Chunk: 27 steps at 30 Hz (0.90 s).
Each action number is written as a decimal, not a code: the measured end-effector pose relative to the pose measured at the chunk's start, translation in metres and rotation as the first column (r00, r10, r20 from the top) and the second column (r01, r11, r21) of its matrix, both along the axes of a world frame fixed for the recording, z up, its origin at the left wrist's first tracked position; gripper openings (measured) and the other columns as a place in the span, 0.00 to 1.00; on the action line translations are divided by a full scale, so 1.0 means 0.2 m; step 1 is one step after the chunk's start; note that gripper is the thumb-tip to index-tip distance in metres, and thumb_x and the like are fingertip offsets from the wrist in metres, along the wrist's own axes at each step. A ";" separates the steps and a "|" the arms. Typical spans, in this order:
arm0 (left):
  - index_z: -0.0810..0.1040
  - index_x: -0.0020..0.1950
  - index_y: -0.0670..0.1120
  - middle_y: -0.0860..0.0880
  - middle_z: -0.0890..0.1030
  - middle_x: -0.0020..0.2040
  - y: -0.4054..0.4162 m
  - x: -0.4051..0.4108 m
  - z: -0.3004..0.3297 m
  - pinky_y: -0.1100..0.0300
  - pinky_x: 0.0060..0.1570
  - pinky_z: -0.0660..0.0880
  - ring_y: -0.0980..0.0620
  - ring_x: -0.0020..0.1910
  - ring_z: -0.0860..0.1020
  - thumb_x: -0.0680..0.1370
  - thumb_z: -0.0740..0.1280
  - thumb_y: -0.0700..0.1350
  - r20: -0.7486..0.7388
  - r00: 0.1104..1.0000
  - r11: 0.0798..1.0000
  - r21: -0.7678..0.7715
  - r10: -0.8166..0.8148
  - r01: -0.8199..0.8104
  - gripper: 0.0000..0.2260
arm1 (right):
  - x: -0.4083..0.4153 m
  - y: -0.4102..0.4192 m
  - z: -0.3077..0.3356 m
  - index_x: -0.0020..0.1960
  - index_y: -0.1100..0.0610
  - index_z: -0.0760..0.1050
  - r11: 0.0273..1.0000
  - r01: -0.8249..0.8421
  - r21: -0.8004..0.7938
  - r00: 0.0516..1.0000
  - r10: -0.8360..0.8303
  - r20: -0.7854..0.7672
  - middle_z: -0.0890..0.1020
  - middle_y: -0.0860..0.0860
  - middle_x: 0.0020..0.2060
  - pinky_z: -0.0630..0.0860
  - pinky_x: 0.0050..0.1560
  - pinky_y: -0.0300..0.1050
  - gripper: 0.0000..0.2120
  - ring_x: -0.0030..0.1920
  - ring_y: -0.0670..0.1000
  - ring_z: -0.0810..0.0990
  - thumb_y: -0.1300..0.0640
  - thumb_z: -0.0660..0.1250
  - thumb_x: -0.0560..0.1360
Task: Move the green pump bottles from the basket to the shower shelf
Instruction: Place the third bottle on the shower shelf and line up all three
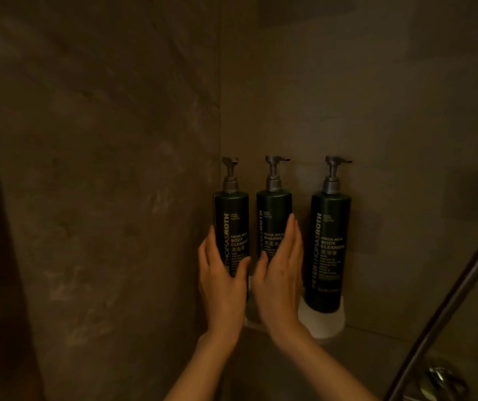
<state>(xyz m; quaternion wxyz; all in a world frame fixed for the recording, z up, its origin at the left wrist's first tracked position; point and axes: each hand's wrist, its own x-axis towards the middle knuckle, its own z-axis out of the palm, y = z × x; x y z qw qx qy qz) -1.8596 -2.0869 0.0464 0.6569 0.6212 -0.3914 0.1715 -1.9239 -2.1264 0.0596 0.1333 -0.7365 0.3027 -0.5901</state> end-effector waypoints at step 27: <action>0.61 0.74 0.47 0.45 0.70 0.67 -0.13 0.17 0.02 0.56 0.57 0.69 0.47 0.63 0.72 0.72 0.71 0.42 -0.060 0.997 0.991 0.118 -0.055 0.062 0.32 | 0.01 -0.06 0.07 0.74 0.59 0.57 0.962 0.083 0.260 0.993 -0.058 -0.103 0.69 0.55 0.67 0.72 0.64 0.52 0.35 0.66 0.55 0.71 0.54 0.70 0.73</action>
